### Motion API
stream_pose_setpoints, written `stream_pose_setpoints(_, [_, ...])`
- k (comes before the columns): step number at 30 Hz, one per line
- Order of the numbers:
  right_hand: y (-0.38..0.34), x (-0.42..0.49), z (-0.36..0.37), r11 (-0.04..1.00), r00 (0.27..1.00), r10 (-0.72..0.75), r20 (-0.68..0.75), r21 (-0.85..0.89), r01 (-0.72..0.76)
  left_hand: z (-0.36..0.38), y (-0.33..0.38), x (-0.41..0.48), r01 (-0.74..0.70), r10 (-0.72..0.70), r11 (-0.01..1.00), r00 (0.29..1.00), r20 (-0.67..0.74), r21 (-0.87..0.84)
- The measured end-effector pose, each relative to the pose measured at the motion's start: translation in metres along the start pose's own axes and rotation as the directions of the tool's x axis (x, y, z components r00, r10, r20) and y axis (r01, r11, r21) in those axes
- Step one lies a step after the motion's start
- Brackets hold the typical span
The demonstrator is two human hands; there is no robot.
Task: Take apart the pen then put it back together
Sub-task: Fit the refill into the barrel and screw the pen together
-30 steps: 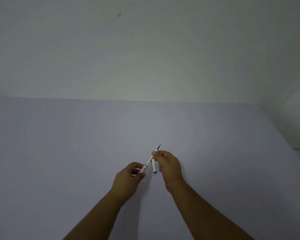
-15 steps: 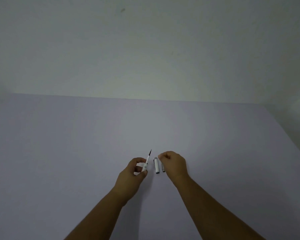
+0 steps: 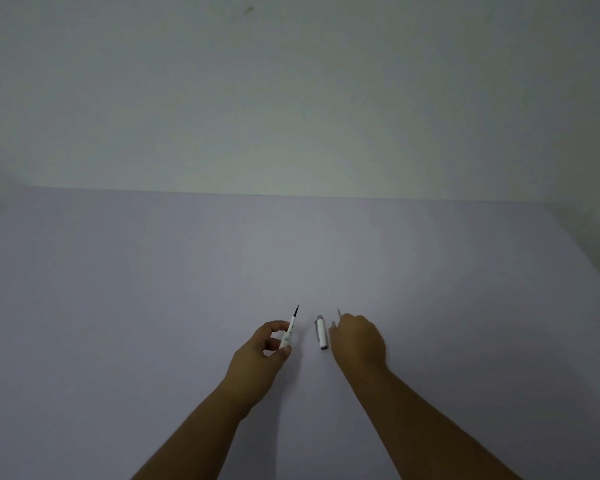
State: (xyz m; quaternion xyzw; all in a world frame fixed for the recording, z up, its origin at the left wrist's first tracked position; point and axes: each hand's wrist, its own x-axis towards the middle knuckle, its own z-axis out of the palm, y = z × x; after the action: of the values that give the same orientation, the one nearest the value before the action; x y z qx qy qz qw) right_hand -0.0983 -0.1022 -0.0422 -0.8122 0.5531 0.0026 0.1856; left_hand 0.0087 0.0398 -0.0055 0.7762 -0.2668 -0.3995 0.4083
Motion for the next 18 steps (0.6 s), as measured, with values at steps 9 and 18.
stream_pose_setpoints(9, [-0.008,-0.004,-0.021,0.895,0.996,0.085,-0.023,0.441,-0.066,-0.001,0.002,0.001,-0.024,0.022,0.998,1.0,0.021,0.056])
stream_pose_setpoints(18, [-0.019,-0.019,-0.075,0.493,0.998,0.002,0.057,0.869,-0.051,0.006,0.026,-0.008,-0.081,0.078,0.982,0.997,0.027,0.173])
